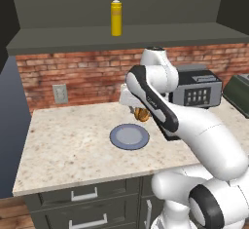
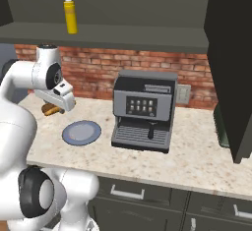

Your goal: Move the hot dog bun to the plate on the dining table and place the condiment next to that plate. Then navigate to the fridge and take the sausage and place it on the plate as well.

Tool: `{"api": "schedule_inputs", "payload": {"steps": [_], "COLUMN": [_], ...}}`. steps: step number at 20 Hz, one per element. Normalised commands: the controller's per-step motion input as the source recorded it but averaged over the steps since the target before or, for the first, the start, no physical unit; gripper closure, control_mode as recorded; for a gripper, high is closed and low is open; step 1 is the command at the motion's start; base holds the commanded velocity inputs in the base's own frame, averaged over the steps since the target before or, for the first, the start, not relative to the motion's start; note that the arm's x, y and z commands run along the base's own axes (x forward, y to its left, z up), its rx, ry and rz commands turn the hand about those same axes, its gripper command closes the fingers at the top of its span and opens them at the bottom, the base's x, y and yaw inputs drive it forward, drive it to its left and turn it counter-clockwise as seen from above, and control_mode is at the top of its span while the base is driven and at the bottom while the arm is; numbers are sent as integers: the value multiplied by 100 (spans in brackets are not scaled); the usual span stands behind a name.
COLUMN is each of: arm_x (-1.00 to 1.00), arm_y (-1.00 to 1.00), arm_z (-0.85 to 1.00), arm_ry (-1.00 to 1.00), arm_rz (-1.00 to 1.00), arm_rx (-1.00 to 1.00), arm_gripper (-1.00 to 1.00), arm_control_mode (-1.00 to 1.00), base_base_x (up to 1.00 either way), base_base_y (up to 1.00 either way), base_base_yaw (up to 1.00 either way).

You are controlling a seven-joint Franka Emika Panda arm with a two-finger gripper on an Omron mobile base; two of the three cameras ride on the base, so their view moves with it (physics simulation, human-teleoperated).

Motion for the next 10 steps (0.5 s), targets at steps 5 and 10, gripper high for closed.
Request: {"api": "schedule_inputs", "payload": {"steps": [5, 10], "arm_x": [-4, 0], "arm_y": [0, 0], "arm_z": [0, 0], "arm_ry": [0, 0], "arm_rz": [0, 0], "arm_rx": [0, 0], "arm_gripper": [100, 100], "arm_control_mode": [100, 100], "base_base_x": [-57, -100], "base_base_y": [-3, -9], "base_base_yaw": [0, 0]}}
